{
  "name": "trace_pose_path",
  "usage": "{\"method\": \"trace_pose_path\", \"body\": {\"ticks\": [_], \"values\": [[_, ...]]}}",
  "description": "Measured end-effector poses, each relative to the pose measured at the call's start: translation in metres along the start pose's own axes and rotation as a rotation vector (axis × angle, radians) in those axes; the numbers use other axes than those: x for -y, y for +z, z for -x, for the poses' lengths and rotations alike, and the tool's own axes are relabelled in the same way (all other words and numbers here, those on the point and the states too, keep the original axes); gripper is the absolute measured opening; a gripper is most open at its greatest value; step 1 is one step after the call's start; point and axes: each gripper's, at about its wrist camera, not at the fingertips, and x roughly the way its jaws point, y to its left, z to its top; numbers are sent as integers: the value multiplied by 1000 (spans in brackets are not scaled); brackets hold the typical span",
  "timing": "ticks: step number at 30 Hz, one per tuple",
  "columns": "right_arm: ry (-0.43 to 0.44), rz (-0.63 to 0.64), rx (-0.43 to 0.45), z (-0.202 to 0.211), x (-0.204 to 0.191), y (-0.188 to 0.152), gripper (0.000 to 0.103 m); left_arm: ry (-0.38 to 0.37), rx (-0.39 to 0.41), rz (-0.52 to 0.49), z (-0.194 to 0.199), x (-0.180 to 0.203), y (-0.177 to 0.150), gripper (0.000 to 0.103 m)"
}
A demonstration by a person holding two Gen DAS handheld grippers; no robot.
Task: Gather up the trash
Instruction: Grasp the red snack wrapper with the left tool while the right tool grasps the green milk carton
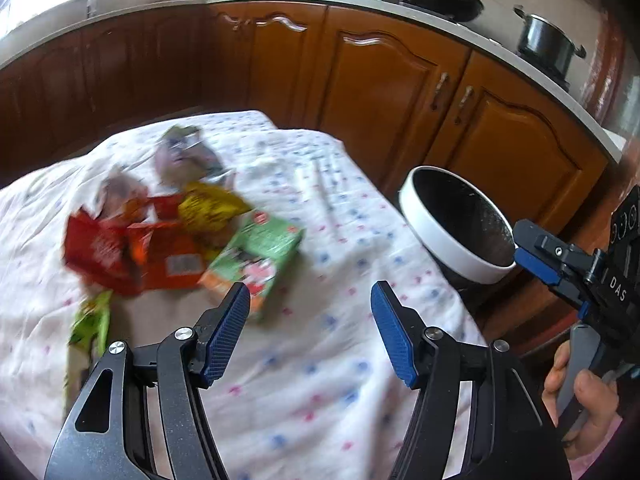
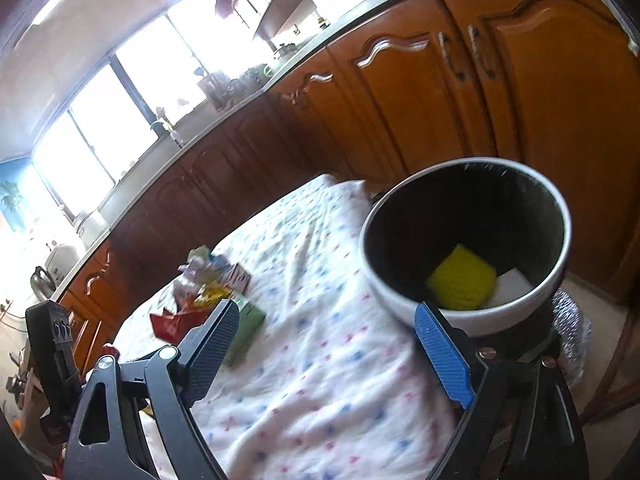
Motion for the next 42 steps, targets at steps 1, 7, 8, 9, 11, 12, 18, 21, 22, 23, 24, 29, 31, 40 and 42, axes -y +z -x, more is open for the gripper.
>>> {"method": "trace_pose_path", "body": {"ticks": [1, 7, 8, 9, 11, 12, 18, 21, 22, 23, 24, 29, 31, 40, 42], "values": [[8, 2, -8, -2, -4, -3, 91, 4, 1, 6, 2, -3, -1, 64], [46, 40, -46, -14, -32, -15, 91, 40, 25, 39, 22, -28, -11, 64], [51, 46, -50, -16, -36, -16, 91, 47, 30, 42, 25, -31, -12, 64], [55, 49, -57, -18, -39, -17, 91, 56, 35, 48, 28, -36, -13, 64], [63, 58, -72, -25, -48, -19, 91, 68, 40, 64, 31, -44, -13, 64], [67, 61, -81, -29, -52, -21, 91, 72, 42, 74, 34, -48, -13, 64], [90, 88, -126, -48, -74, -29, 91, 115, 60, 124, 42, -75, -14, 64], [97, 92, -153, -59, -82, -31, 91, 136, 65, 148, 44, -88, -13, 64], [100, 94, -162, -63, -85, -32, 91, 144, 65, 158, 44, -92, -13, 64], [102, 96, -168, -66, -88, -33, 91, 152, 66, 169, 44, -97, -12, 64], [106, 97, -176, -70, -91, -35, 91, 156, 66, 175, 44, -101, -12, 64], [96, 94, -219, -93, -105, -38, 91, 200, 65, 201, 41, -117, -6, 64], [86, 80, -243, -104, -110, -37, 91, 213, 57, 204, 36, -122, -2, 64], [15, 45, -312, -149, -125, -33, 90, 248, 37, 185, 12, -145, 18, 64], [-13, 57, -320, -157, -128, -33, 90, 237, 20, 190, 5, -151, 22, 63]]}}
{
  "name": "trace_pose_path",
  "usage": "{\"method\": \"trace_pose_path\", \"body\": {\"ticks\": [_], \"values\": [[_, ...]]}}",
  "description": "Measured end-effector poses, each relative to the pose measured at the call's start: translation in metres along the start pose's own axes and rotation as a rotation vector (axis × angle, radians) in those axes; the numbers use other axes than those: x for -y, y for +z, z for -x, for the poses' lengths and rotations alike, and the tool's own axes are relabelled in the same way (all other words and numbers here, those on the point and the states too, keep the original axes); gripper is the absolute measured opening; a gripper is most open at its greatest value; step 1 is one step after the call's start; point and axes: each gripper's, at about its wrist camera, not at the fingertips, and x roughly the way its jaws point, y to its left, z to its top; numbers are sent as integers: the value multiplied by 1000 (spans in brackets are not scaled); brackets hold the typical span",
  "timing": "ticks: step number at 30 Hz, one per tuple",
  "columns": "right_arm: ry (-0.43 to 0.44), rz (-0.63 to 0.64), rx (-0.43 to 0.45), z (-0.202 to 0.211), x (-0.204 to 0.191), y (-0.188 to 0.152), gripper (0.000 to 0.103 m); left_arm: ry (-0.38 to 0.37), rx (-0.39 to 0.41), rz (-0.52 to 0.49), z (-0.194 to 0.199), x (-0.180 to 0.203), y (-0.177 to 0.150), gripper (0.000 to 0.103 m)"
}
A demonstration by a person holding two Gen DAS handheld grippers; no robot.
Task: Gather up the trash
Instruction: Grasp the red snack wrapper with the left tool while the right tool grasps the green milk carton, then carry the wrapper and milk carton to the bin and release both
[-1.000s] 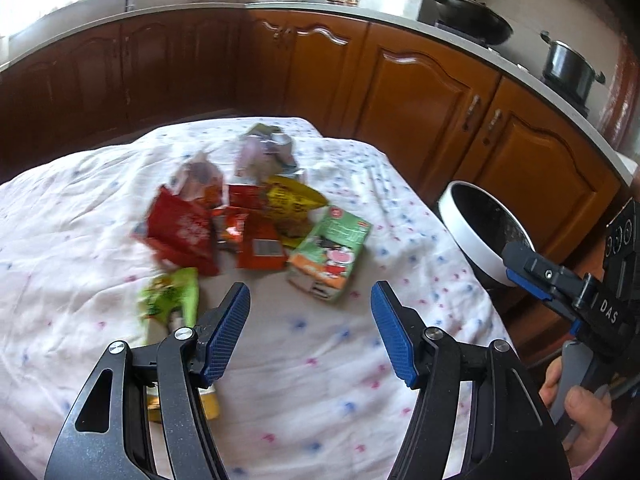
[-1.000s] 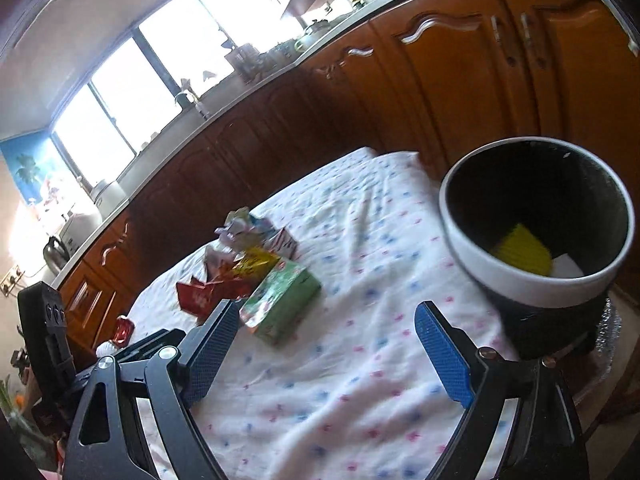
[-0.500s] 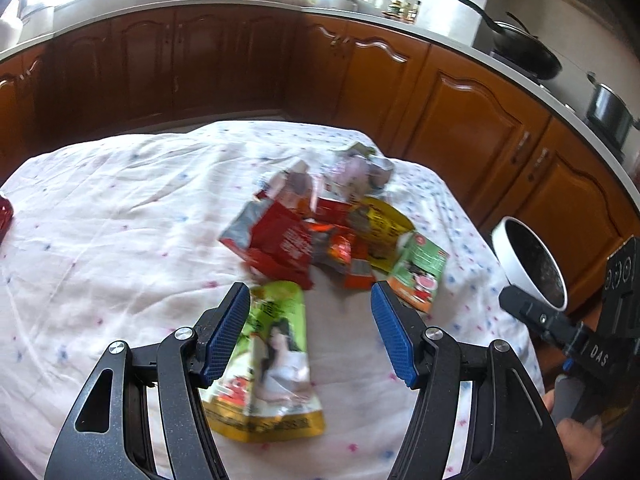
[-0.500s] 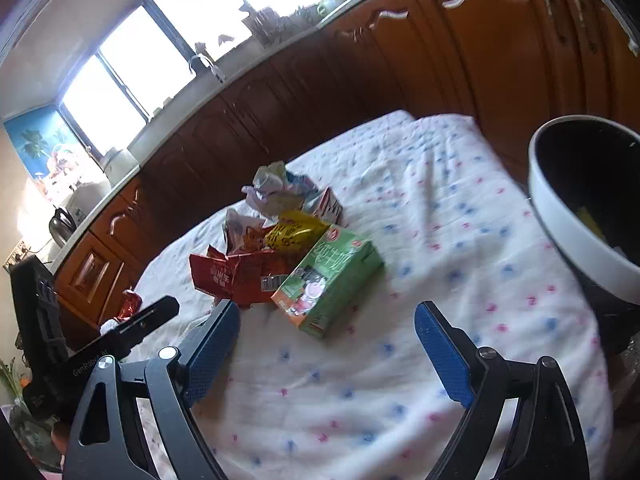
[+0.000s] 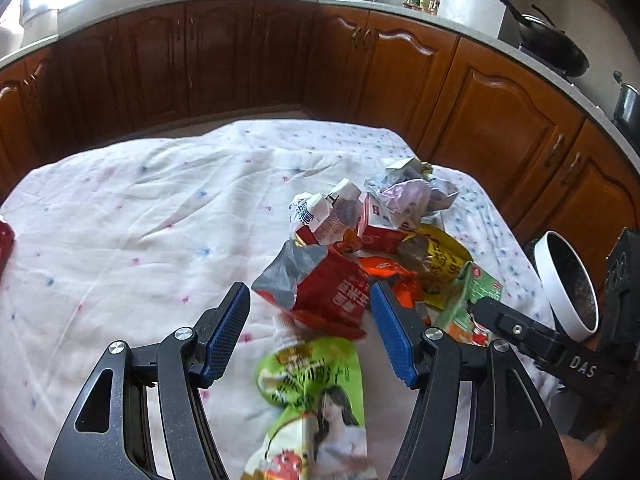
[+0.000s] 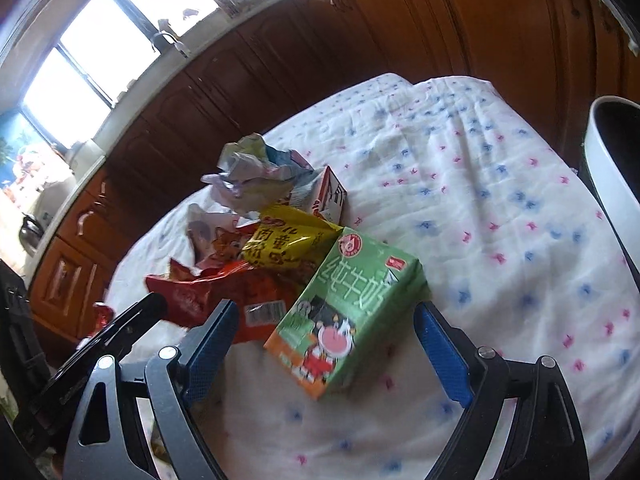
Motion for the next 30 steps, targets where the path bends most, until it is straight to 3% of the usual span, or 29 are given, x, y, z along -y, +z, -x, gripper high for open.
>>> {"method": "trace_pose_path", "body": {"ticks": [2, 3, 5, 7, 8, 11, 20, 30], "values": [[-15, -2, -16, -8, -1, 1, 88, -9, -17, -2, -8, 0, 2, 59], [-26, -3, -23, -12, 0, 0, 85, -12, -27, -5, -11, 1, 3, 51], [-61, 13, -3, -11, 1, -1, 66, -23, -54, -11, -19, 3, 3, 37], [-37, -2, 0, -7, 7, -2, 58, -37, -81, -10, -25, 4, 2, 12], [-34, -1, 5, -5, 9, -2, 53, -49, -92, -4, -27, 3, 1, 12], [-36, 9, 32, 10, 17, -5, 50, -49, -76, -9, -22, 5, 0, 3], [-6, -3, 106, 56, 44, -16, 49, -100, -1, -8, 16, 9, 0, 1], [-7, -28, 199, 107, 74, -19, 49, -216, 45, -59, 53, 49, 0, 1]]}}
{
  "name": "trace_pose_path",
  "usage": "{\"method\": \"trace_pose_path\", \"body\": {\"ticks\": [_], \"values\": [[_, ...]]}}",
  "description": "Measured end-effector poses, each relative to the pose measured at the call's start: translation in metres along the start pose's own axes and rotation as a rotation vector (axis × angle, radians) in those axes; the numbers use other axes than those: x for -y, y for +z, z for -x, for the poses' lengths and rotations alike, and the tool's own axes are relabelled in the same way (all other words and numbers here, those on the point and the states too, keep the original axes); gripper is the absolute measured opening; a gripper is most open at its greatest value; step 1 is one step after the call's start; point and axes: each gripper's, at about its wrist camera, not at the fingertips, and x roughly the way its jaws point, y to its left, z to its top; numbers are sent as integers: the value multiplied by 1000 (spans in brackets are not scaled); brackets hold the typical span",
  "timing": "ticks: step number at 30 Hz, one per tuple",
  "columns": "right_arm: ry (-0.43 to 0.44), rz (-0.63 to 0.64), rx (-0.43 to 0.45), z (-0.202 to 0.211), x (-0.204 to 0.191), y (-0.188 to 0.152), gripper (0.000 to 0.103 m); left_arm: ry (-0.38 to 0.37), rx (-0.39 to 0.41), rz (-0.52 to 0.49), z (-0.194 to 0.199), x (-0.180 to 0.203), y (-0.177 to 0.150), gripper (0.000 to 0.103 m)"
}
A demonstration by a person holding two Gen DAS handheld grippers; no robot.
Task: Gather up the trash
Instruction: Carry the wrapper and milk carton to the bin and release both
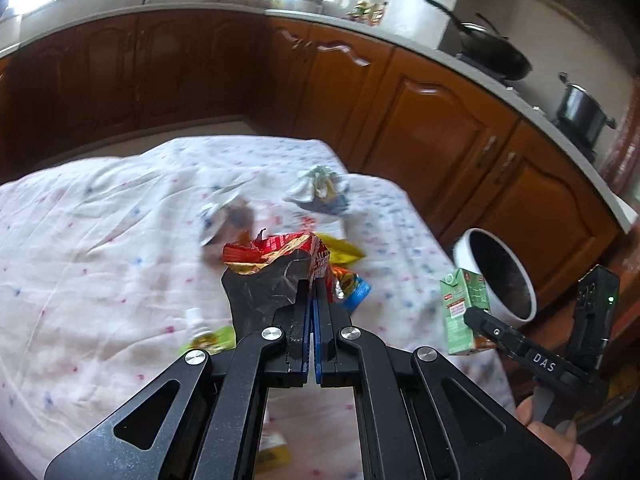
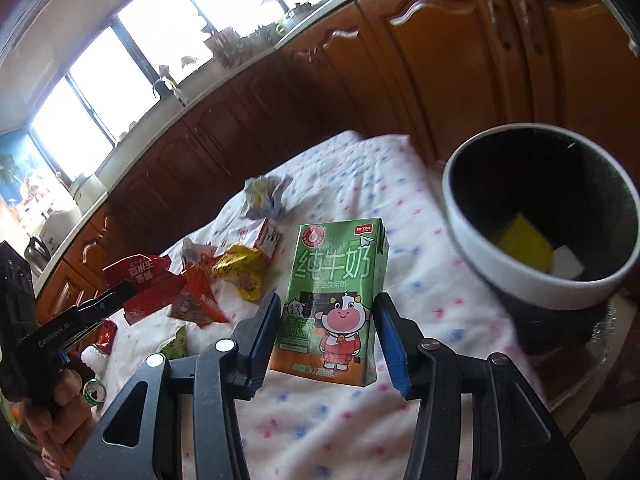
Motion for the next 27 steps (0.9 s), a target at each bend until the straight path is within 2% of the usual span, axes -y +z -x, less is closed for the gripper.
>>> {"method": "trace_pose_path", "body": {"ticks": [8, 18, 23, 27], "values": [[-19, -22, 51, 28, 31, 9, 49, -80, -21, -86, -9, 56, -3, 1], [-17, -48, 82, 48, 53, 7, 49, -116, -48, -151, -24, 99, -6, 1], [-15, -58, 85, 52, 60, 3, 49, -87, -83, -174, -38, 103, -14, 1], [-14, -54, 94, 55, 60, 3, 49, 6, -108, -183, -52, 92, -25, 1]]}}
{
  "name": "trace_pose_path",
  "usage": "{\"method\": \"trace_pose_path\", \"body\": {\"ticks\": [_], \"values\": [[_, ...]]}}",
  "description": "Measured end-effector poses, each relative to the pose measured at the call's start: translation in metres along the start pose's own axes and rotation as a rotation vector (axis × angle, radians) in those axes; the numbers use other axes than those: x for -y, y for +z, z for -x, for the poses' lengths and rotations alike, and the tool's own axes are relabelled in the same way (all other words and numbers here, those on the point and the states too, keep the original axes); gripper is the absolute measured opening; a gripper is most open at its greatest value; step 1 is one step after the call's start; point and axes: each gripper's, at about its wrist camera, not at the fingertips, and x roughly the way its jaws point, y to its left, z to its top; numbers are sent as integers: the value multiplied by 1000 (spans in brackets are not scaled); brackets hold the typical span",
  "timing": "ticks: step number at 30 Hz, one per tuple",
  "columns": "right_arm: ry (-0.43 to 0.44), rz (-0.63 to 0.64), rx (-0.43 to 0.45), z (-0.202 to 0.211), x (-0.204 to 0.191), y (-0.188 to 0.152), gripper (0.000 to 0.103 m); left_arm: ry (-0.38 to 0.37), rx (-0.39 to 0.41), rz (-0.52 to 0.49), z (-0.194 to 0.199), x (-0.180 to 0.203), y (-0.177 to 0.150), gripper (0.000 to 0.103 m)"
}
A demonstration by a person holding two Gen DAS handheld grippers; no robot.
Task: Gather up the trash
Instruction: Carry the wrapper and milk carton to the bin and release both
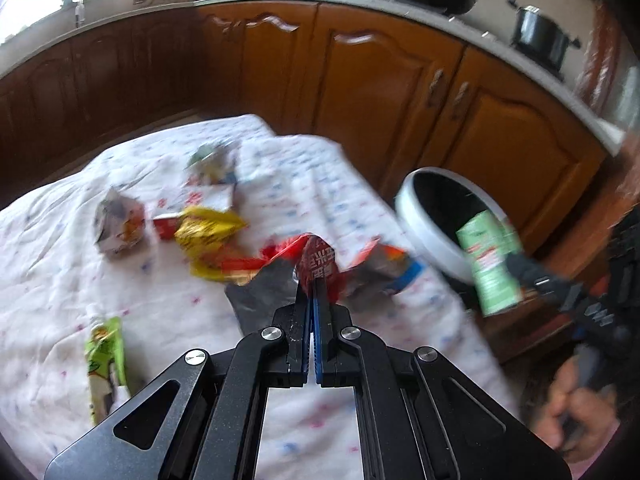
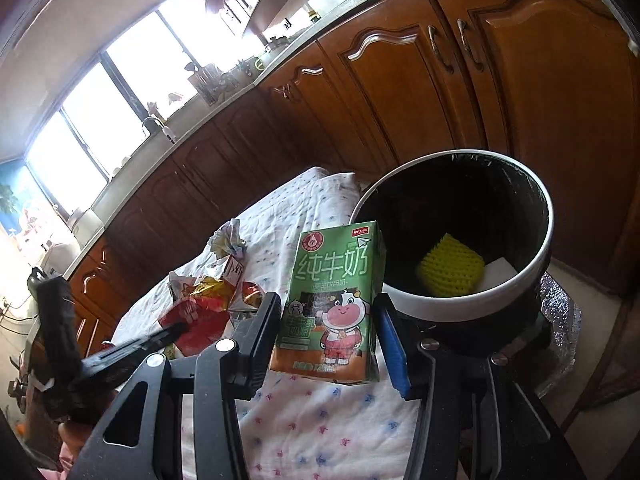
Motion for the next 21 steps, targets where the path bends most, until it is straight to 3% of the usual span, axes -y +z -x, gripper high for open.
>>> {"method": "trace_pose_path", "body": {"ticks": [4, 15, 21], "values": [[-1, 7, 14, 4, 0, 2, 49, -11, -41, 50, -7, -16, -7, 1], [-3, 8, 50, 19, 7, 7, 49, -68, 99, 15, 50, -2, 11, 1], [-28, 6, 60, 27, 19, 12, 48, -93, 109, -6, 48, 17, 23, 1]]}}
